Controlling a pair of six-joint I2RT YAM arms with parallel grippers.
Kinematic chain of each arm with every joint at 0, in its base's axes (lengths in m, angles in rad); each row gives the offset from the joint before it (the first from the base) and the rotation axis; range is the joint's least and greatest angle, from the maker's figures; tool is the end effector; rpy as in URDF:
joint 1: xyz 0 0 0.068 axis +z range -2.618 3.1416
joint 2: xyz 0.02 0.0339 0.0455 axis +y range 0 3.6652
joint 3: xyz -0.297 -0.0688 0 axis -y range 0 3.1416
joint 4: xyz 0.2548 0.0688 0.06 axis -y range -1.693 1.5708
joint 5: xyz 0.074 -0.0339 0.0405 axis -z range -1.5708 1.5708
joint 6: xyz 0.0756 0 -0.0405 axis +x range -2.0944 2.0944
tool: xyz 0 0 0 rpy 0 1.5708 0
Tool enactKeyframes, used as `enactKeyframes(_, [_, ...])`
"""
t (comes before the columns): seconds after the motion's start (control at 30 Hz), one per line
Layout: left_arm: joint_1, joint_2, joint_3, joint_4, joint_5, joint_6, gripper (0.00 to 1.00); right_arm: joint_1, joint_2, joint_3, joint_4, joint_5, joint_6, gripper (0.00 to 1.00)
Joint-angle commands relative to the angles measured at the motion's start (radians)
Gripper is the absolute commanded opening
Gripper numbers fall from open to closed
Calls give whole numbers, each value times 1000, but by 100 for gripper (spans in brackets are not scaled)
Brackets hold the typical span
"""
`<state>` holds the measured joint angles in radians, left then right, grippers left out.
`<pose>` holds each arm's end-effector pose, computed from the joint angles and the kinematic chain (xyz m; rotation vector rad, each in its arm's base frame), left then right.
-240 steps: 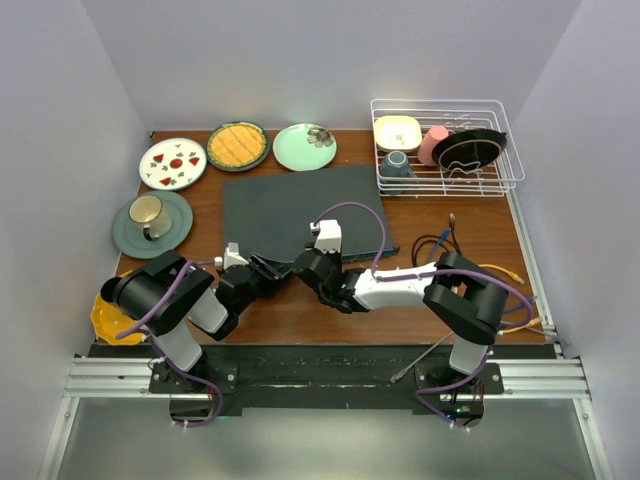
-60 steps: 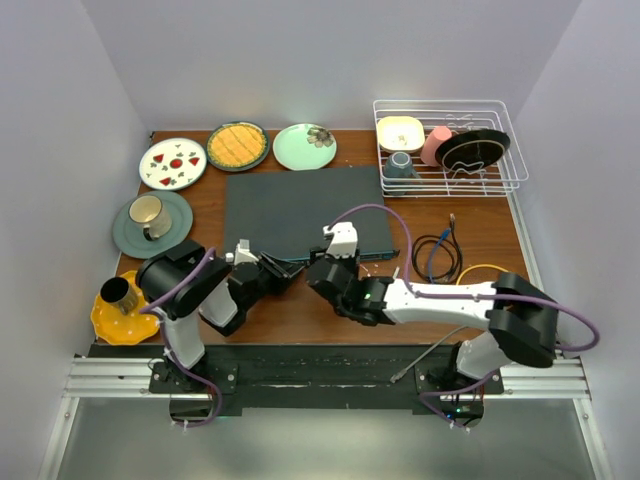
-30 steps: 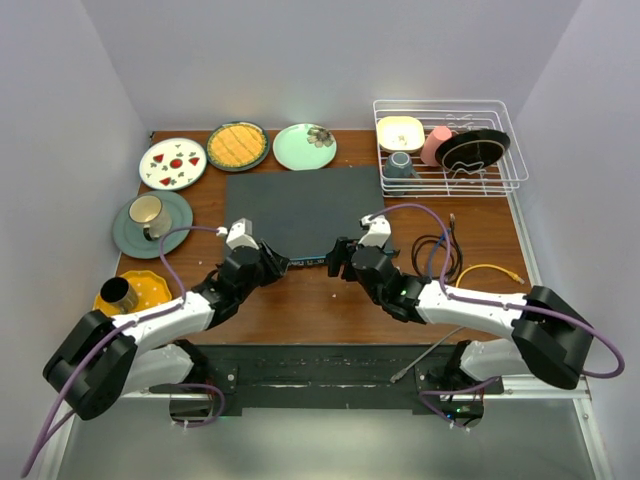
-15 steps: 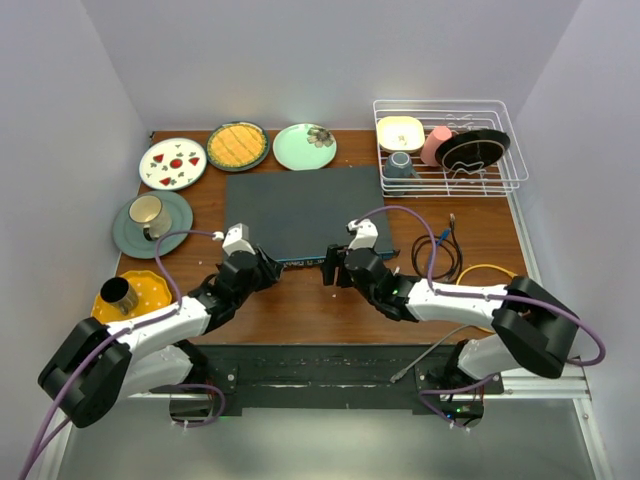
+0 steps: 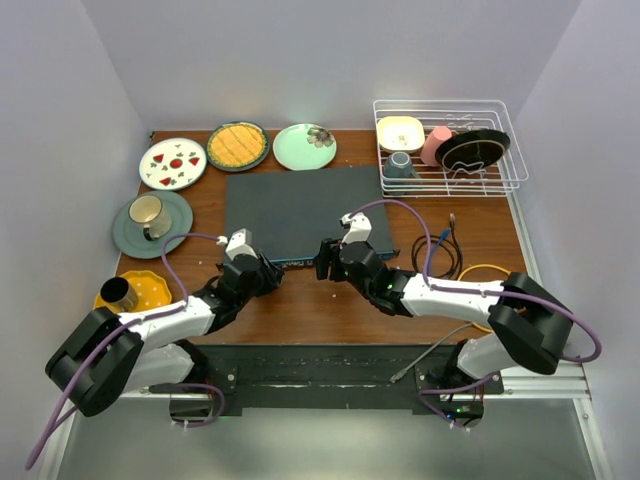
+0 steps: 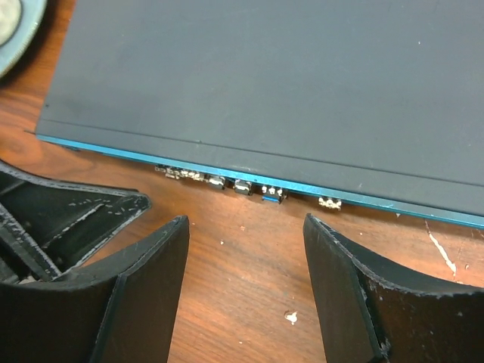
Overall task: Pull the plug from the switch port
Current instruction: Reset both arms
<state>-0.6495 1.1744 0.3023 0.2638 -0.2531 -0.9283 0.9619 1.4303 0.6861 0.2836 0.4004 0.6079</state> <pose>0.1994 -0.1276 0.1469 -0.4548 2.1794 -0.6240 0.2159 0.2581 0.2153 -0.1059 2.0409 0.5976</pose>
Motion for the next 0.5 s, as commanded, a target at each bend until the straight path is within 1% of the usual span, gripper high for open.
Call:
enactKeyframes(0.0, [-2, -35, -32, 75, 9, 3, 34, 0, 7, 30, 25, -8, -7, 67])
enactKeyframes(0.07, [-4, -42, -35, 83, 20, 11, 36, 0, -1, 33, 14, -9, -14, 70])
enactKeyframes(0.13, [-4, -48, -34, 77, 28, 14, 40, 0, -17, 33, 3, -8, -22, 73])
enactKeyframes(0.2, [-2, -58, -25, 66, 34, 16, 42, 0, -56, 30, -14, -6, -40, 76])
enactKeyframes(0.27, [-2, -71, -5, 26, 34, 19, 42, 0, -88, 33, -40, -2, -59, 77])
enactKeyframes(0.47, [-4, -153, 35, -59, 34, 17, 41, 0, -283, 20, -144, 57, -106, 80])
